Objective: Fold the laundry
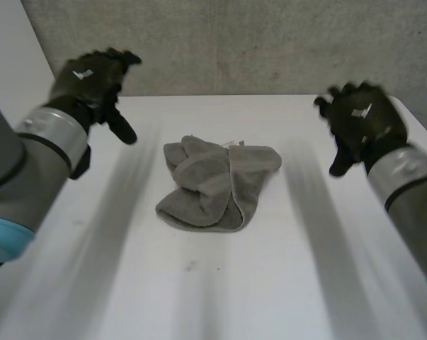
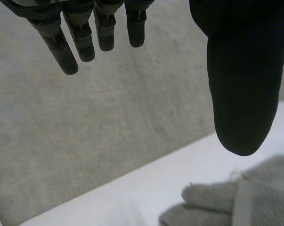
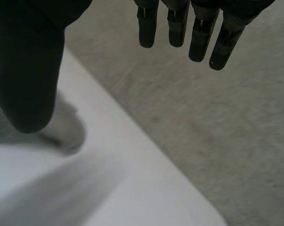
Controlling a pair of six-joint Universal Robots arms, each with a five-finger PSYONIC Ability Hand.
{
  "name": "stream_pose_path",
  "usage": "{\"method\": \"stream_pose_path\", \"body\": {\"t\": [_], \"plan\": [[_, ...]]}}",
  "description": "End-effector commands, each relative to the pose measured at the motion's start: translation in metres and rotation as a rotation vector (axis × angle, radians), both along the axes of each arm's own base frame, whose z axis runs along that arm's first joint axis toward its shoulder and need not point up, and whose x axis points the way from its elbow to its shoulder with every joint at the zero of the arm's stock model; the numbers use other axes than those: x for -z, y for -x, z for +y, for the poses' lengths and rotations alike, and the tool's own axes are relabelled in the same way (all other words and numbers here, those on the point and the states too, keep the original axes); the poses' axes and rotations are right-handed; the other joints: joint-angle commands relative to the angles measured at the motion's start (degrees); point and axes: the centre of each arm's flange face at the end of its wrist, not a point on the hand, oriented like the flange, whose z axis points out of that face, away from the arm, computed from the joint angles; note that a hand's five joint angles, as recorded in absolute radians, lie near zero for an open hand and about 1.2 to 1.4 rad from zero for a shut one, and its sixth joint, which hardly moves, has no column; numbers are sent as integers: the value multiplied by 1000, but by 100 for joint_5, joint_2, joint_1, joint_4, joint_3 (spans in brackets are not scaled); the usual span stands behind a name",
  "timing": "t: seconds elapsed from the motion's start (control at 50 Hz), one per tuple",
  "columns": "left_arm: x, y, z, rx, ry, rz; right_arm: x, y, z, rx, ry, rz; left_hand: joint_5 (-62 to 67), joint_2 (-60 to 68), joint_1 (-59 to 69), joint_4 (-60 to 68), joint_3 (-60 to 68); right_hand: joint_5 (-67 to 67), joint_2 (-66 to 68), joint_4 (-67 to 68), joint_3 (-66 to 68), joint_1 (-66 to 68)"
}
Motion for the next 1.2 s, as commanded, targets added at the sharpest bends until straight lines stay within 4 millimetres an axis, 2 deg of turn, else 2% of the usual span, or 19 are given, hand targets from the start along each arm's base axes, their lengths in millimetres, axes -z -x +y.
{"method": "stream_pose_path", "body": {"t": [0.02, 0.12, 0.28, 0.44, 0.5, 0.54, 0.58, 0.6, 0.64, 0.66, 0.7, 0.76, 0.8, 0.82, 0.86, 0.92, 0.98, 1.06, 1.2], "plan": [[-35, -23, 0, -58, -5, 79, -62, 4, -11, 78, 17, -154, -62, -30, -69, -39, -57, -301, -247, -305, -194, -166], [-52, -29, 7, -71, -31, 73, -88, 4, -8, 73, -50, -278, -146, -114, -153, -123, -141, -301, -247, -305, -194, -166], [-56, -34, 11, -77, -45, 62, -88, 5, -9, 77, -68, -277, -214, -181, -220, -191, -208, -301, -247, -305, -194, -166], [-53, -34, 11, -72, -50, 49, -74, 1, -11, 61, -106, -250, -197, -165, -204, -174, -192, -301, -247, -305, -194, -166], [-46, -33, 11, -67, -68, 39, -61, -6, -9, 11, -132, -165, -197, -165, -204, -174, -192, -301, -247, -305, -194, -166], [-42, -32, 12, -61, -77, 32, -33, -13, -6, -73, -170, 33, -197, -165, -204, -174, -192, -301, -247, -305, -194, -166], [-33, -28, 8, -21, -74, 19, -20, -15, -5, -116, -181, 127, -197, -165, -204, -174, -192, -301, -247, -305, -194, -166], [-33, -28, 8, -21, -74, 19, -19, -15, -5, -116, -181, 128, -197, -165, -204, -174, -192, -301, -247, -305, -194, -166], [-15, -18, -2, 41, -53, -42, 1, -19, -7, -170, -178, 258, -164, -131, -170, -140, -158, -301, -247, -305, -194, -166], [-15, -18, -2, 42, -53, -42, 1, -19, -7, -170, -178, 258, -163, -131, -170, -140, -158, -301, -247, -305, -194, -166], [4, -10, -15, 78, -9, -143, 20, -26, -12, -209, -170, 334, -113, -81, -120, -90, -108, -301, -247, -305, -194, -166], [11, -5, -18, 91, 25, -201, 32, -33, -16, -235, -153, 359, -113, -81, -120, -90, -108, -301, -247, -305, -194, -166], [31, 1, -29, 107, 57, -309, 55, -46, -27, -309, -77, 421, -113, -81, -120, -90, -108, -301, -247, -305, -194, -166], [31, 1, -29, 107, 57, -309, 55, -46, -27, -309, -76, 421, -113, -81, -120, -90, -108, -301, -247, -305, -194, -166], [56, 7, -40, 125, 59, -387, 70, -59, -36, -379, 43, 487, -113, -81, -120, -90, -108, -301, -247, -305, -194, -166], [66, 11, -44, 143, 60, -405, 75, -65, -41, -400, 94, 496, -62, -30, -69, -39, -57, -301, -247, -305, -194, -166], [95, 21, -50, 216, 40, -407, 84, -81, -58, -417, 197, 457, -29, 3, -35, -6, -24, -301, -247, -305, -194, -166], [117, 33, -49, 284, 31, -403, 97, -99, -63, -469, 189, 393, 38, 71, 32, 61, 44, -301, -247, -305, -194, -166], [135, 48, -41, 350, 20, -406, 122, -114, -67, -522, 181, 389, 106, 138, 99, 129, 111, -175, -121, -179, -68, -39]]}}
